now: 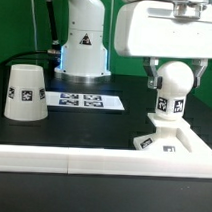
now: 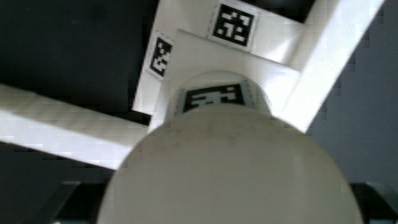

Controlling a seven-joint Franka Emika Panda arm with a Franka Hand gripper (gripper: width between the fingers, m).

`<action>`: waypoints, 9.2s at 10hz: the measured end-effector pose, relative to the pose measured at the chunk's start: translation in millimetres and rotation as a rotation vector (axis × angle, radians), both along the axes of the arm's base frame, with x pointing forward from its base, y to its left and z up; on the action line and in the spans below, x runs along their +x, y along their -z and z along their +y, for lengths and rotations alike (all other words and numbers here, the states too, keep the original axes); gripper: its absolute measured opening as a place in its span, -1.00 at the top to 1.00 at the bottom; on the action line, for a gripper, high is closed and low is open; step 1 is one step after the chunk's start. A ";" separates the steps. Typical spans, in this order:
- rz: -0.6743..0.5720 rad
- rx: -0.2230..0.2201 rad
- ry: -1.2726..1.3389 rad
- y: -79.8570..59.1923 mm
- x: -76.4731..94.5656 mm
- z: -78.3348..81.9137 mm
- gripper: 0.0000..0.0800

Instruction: Assemble lamp

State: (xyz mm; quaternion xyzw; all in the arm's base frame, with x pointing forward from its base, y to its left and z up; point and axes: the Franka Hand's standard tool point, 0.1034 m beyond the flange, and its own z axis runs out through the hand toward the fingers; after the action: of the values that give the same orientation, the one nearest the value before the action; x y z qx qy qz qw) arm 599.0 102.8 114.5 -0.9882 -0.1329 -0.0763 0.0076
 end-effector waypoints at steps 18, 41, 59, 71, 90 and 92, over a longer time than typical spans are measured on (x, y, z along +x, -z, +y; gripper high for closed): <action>0.178 0.233 1.314 0.9 4.3 -5.1 -0.45; -0.002 -0.096 -0.650 2.9 11.0 1.5 -0.75; 0.028 -0.198 -1.015 8.1 12.7 -10.6 -0.44; -0.004 -0.073 -0.166 9.5 10.2 -6.6 -0.44; 0.158 0.164 1.297 8.6 1.8 1.5 -0.44; 0.175 0.191 1.408 8.8 2.4 2.6 -0.44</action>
Offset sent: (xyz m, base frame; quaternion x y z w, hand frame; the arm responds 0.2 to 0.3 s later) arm 0.0000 0.0000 0.0000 0.0000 0.0000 0.1938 0.9810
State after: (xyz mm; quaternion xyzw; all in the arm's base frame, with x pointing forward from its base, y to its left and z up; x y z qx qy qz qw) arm 601.5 105.4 105.6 -0.8368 0.5448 0.0049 0.0537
